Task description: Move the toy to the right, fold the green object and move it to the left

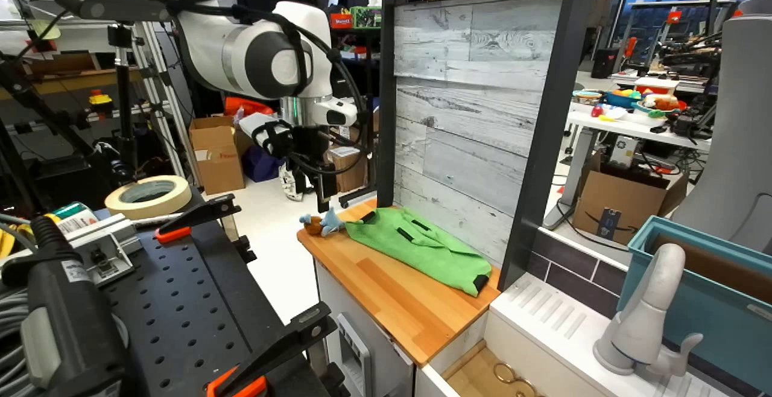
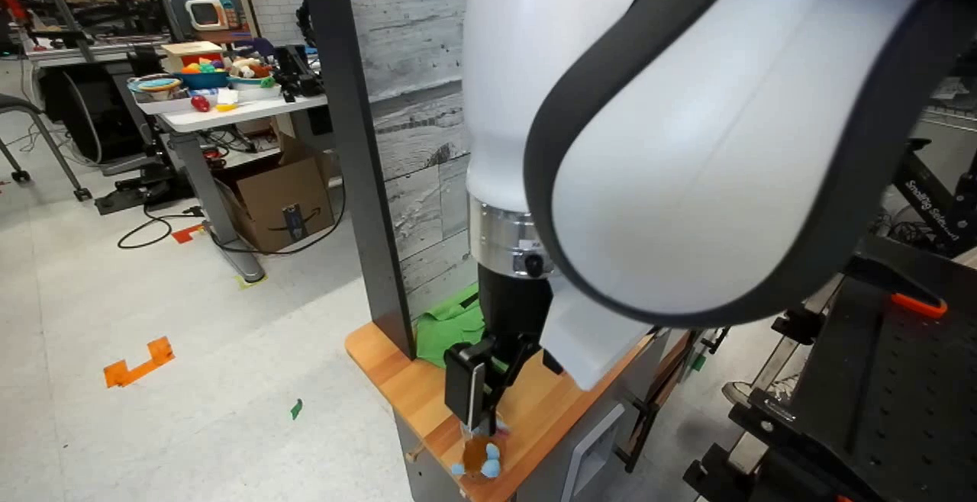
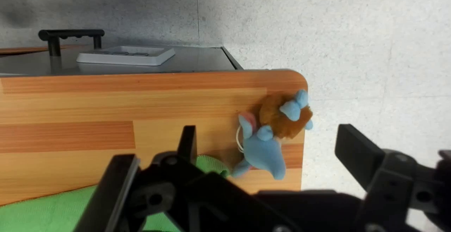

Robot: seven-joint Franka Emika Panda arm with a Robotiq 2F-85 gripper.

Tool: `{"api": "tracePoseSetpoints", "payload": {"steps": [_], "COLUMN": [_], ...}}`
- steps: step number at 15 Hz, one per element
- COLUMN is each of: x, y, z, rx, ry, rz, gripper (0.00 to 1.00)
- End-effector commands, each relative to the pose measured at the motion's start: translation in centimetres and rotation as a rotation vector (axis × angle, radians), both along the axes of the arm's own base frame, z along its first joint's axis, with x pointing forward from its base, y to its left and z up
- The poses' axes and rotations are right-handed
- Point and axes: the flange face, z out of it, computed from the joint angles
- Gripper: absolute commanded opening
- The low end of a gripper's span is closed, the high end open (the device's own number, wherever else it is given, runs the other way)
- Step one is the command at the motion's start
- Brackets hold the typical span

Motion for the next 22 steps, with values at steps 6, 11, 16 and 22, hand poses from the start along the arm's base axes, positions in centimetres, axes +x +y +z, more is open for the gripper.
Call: {"api": "tracePoseSetpoints", "payload": {"steps": [6, 11, 16, 22], "x": [4.7, 5.2, 4.3, 3.6], "y": [3.3, 4.4, 4.8, 3.3], "z": [-5.5, -6.3, -4.7, -0.5], "rx": [-0.035, -0.029, -0.015, -0.007], "ry": [-0.040, -0.048, -0.052, -0.063], "rz": [-0.086, -0.064, -0.039, -0.019], "gripper": [0.74, 0.35, 0.00, 0.01]}}
